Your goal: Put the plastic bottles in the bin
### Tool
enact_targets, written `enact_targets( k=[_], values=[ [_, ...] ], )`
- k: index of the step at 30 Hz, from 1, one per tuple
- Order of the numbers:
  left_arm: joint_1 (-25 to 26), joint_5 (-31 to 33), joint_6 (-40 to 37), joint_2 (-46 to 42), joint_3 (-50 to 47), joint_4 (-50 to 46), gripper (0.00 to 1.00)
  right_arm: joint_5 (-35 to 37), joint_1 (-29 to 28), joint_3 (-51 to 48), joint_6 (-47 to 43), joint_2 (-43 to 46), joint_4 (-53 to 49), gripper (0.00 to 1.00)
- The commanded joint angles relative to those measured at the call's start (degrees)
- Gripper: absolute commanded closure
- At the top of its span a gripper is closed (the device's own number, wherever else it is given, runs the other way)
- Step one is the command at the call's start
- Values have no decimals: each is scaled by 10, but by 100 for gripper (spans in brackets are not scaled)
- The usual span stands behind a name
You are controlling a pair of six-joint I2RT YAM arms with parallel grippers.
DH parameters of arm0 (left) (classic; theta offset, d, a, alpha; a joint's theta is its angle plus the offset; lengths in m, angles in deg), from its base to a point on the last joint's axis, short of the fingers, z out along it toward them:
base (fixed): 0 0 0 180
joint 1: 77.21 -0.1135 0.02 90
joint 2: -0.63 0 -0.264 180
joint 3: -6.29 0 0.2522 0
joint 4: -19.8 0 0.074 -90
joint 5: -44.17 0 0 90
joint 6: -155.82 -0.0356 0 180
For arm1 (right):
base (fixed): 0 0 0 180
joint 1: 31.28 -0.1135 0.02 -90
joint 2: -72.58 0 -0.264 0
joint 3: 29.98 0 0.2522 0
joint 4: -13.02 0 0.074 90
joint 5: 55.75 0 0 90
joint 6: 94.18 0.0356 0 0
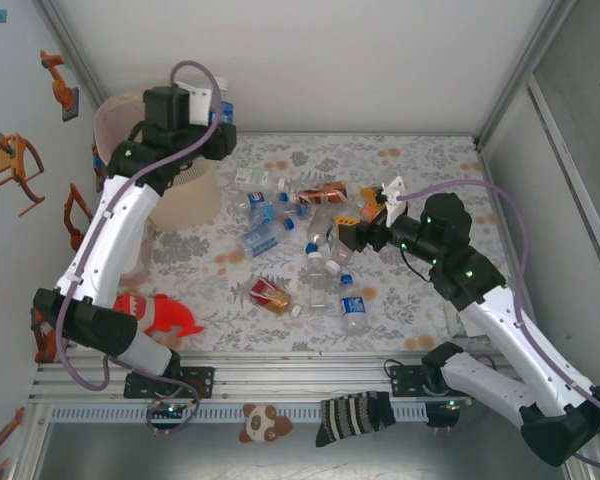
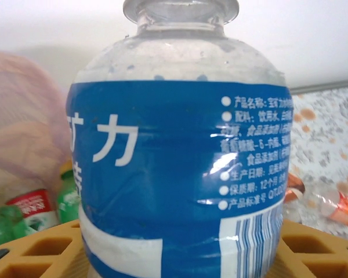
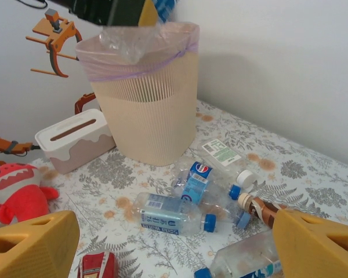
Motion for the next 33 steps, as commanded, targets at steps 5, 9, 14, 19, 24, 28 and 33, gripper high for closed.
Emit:
enact_targets(
  k=[5,9,14,19,24,28,33],
  values=[
    [-89,-75,12,15,83,-29,43,-7,-3,12,15,10,5,15],
    [-139,-115,36,44,102,-31,43,-4,-3,10,18,15,6,15],
    [-192,-177,65,100,135,-51,43,-6,-3,10,24,18,8,16],
    [-212,-183,74,142,130,-65,42,-2,-4,7,29,22,10,16],
    [-224,-166,96,170,104,-62,42,3,-6,9,27,23,3,16],
    [-226,-135,98,195,99,-67,41,4,-6,12,24,23,-2,16],
    [-226,-105,106,231,95,-84,45,7,-6,9,22,20,-1,16]
  ],
)
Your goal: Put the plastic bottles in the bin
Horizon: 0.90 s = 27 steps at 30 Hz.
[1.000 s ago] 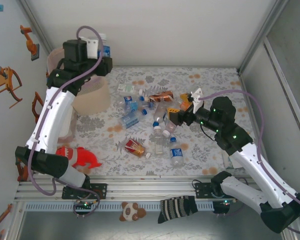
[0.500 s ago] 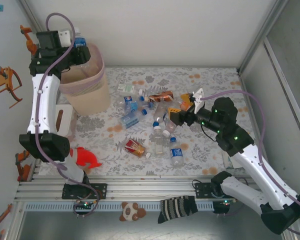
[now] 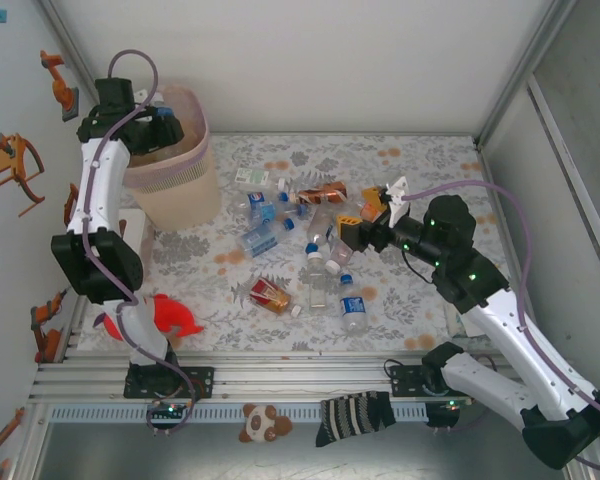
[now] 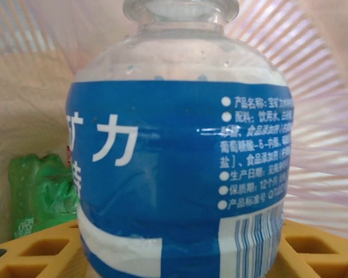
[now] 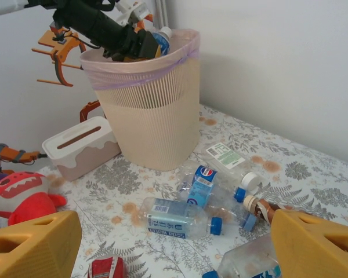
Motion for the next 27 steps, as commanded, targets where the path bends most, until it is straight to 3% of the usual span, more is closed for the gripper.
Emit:
enact_targets(
  k=[1,16,27],
  values=[
    [-2,26,19,23,-9,-24,45,6,-4,10,0,7,-1,16],
    [17,112,24,86,-76,-30,45,6,-4,3,-3,-5,8,16],
    [18,98,28,85,-63,-15,26,9,-4,6,-6,-1,4,16]
  ],
)
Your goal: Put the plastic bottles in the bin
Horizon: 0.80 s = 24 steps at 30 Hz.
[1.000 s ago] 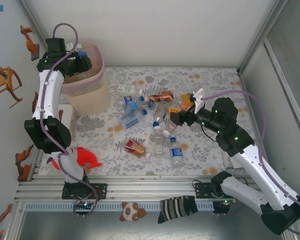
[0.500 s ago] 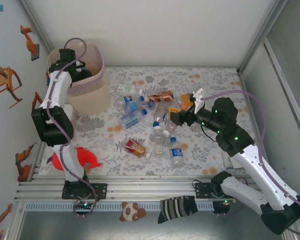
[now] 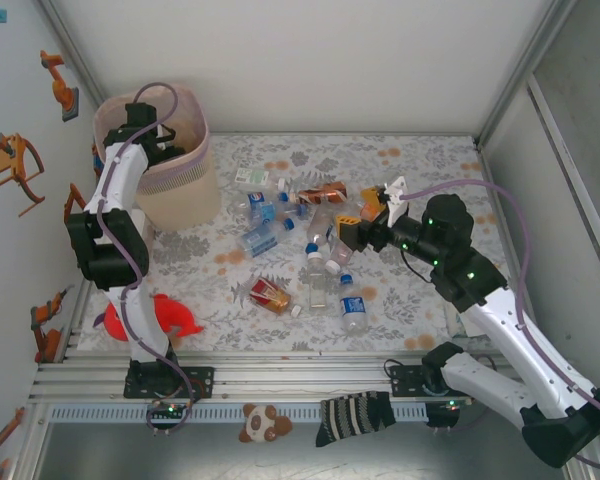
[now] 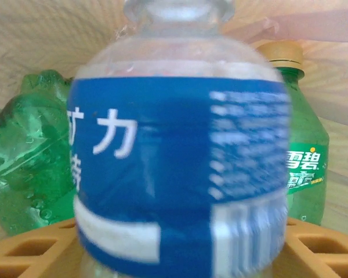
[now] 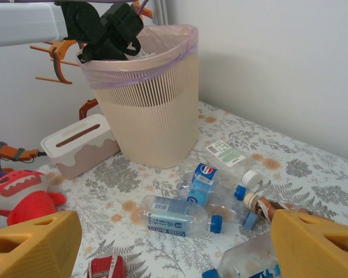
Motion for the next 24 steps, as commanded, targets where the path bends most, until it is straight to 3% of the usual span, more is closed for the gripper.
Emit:
enact_targets(
  k=[1,13,18,24],
  values=[
    [6,-1,4,11,1,9,25,9,-4,7,-6,5,3,16],
    [1,-65,10,-90,36,38,19,44,-4,18,23,6,0,16],
    [0,-95,16,-130,30,54,18,142,-4,45,59,-13,-46,16],
    [3,-133,12,-185,8,84,19,195,2,103,97,-70,-150,16]
  ],
)
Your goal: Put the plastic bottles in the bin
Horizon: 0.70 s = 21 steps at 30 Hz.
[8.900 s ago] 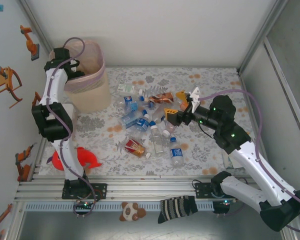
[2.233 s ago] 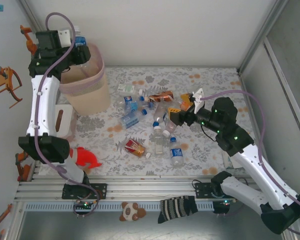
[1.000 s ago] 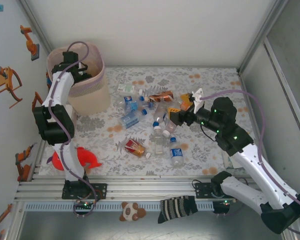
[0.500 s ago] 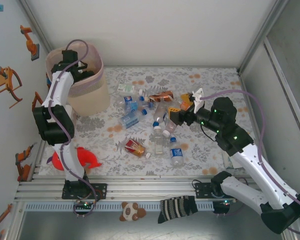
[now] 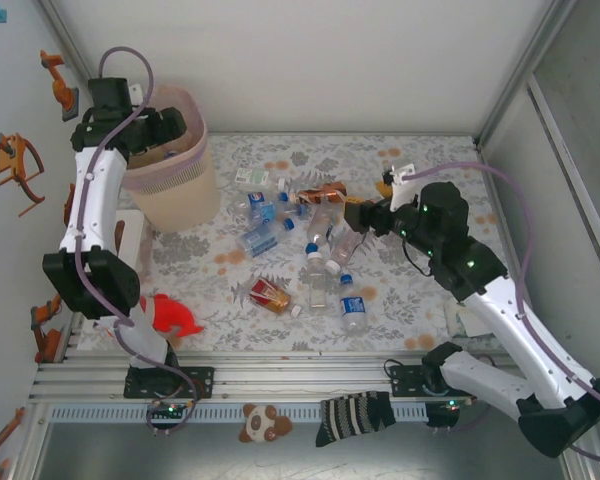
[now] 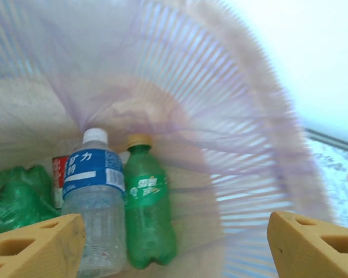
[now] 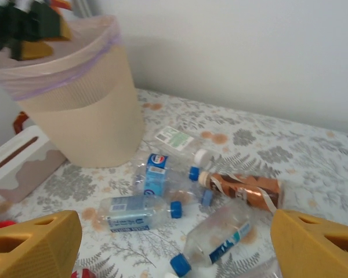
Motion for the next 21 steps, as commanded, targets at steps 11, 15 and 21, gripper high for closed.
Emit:
enact_targets(
  k=[11,15,21],
  values=[
    [50,-89,-6,-136,-90,100,22,38,83,64,130,-127,-171,19],
    [86,-99,-3,-165,-138,130,22,27,95,73,152,-172,-193,21],
    [138,-100,-10,-198,-210,167,22,59,94,63,274,-228,-182,21]
  ],
)
